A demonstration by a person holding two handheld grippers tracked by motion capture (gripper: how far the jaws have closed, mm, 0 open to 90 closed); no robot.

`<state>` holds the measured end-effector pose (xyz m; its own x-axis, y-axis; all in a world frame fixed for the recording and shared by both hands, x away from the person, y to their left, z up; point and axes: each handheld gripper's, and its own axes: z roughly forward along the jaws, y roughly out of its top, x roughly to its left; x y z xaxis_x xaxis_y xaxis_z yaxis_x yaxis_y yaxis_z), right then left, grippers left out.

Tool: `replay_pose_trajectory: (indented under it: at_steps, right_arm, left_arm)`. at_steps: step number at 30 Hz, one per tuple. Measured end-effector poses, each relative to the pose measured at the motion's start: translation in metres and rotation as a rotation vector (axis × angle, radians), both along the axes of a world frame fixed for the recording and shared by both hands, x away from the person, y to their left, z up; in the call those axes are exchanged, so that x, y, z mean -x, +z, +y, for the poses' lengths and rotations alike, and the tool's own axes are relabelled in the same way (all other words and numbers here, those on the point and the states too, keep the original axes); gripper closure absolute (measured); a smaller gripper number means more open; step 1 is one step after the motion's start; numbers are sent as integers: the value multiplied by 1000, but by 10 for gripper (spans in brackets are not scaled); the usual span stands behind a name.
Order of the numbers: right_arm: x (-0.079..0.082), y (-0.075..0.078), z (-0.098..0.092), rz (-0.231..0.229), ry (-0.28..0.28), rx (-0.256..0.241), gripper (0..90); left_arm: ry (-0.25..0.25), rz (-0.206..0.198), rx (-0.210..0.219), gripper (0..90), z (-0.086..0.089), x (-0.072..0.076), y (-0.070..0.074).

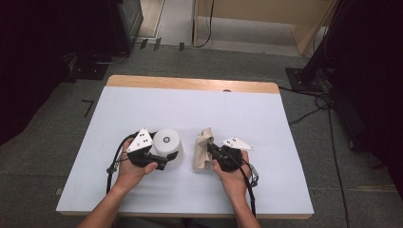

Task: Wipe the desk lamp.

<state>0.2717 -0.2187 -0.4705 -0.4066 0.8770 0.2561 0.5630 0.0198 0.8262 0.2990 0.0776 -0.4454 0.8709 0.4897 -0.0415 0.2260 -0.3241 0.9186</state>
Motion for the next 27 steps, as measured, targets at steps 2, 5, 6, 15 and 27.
replay_pose_trajectory:
  at_steps: [2,5,6,15,27]
  right_arm:
    - [1,1,2,-4,6,-2,855]
    - [2,1,5,-17,30,-4,853]
    - [2,1,5,-17,30,-4,853]
    - [7,11,5,-77,78,-64,855]
    - [25,38,29,-185,180,-75,854]
  left_arm:
    - [-38,1,1,88,-1,-1,-3]
    - [-84,-3,-41,88,-10,1,-9]
    - [-84,-3,-41,88,-10,1,-9]
    - [-53,10,-53,88,-14,2,-12]
    - [-26,9,-59,85,-18,6,-13]
